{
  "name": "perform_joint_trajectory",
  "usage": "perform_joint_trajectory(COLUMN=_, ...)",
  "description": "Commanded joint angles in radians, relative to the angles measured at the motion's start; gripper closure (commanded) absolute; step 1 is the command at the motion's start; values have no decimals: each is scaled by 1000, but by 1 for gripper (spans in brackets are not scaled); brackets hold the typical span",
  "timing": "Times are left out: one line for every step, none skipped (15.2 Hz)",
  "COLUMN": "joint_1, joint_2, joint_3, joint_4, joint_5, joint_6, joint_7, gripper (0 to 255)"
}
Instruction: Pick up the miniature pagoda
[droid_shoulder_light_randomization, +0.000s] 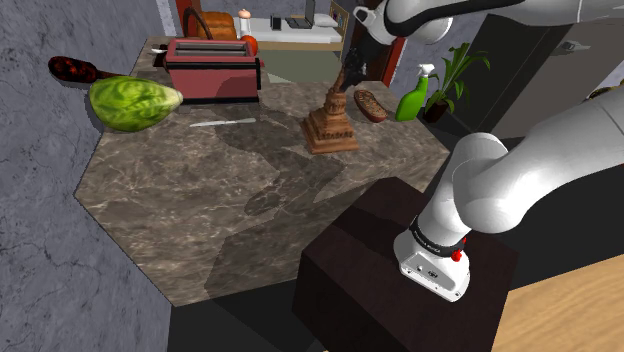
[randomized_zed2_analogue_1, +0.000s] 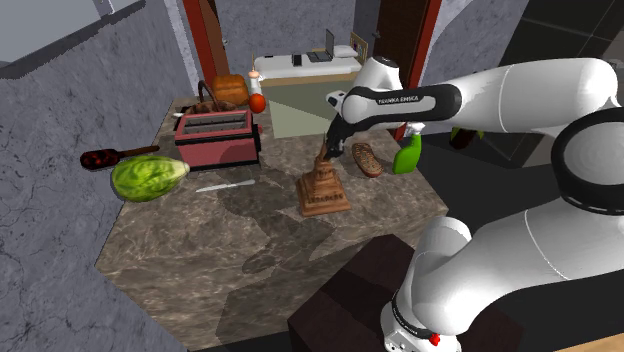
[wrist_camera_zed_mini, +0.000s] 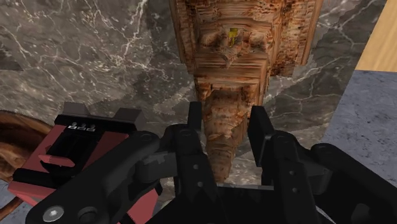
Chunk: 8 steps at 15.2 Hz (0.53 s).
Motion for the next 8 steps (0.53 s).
perform_joint_trajectory(joint_1=-3, joint_2=-7, joint_3=10, joint_4=18, joint_5=-2, joint_6=-25, joint_7=7, gripper=255)
perform_joint_trajectory(joint_1=-4, joint_2=-12, joint_3=15, joint_4=28, joint_5=-2, joint_6=-39, joint_7=11, gripper=255)
perform_joint_trajectory(joint_1=-6, joint_2=-16, joint_3=20, joint_4=38, joint_5=-3, joint_6=-53, joint_7=15, gripper=255)
perform_joint_trajectory(joint_1=-7, joint_2=-19, joint_3=25, joint_4=49, joint_5=-3, joint_6=-67, joint_7=18, gripper=255)
perform_joint_trajectory(joint_1=-8, joint_2=-23, joint_3=30, joint_4=59, joint_5=-3, joint_6=-81, joint_7=22, gripper=255)
perform_joint_trajectory(joint_1=-9, joint_2=-26, joint_3=35, joint_4=70, joint_5=-4, joint_6=-95, joint_7=25, gripper=255)
perform_joint_trajectory(joint_1=-9, joint_2=-29, joint_3=40, joint_4=81, joint_5=-4, joint_6=-109, joint_7=29, gripper=255)
perform_joint_trajectory(joint_1=-10, joint_2=-32, joint_3=44, joint_4=92, joint_5=-3, joint_6=-122, joint_7=32, gripper=255)
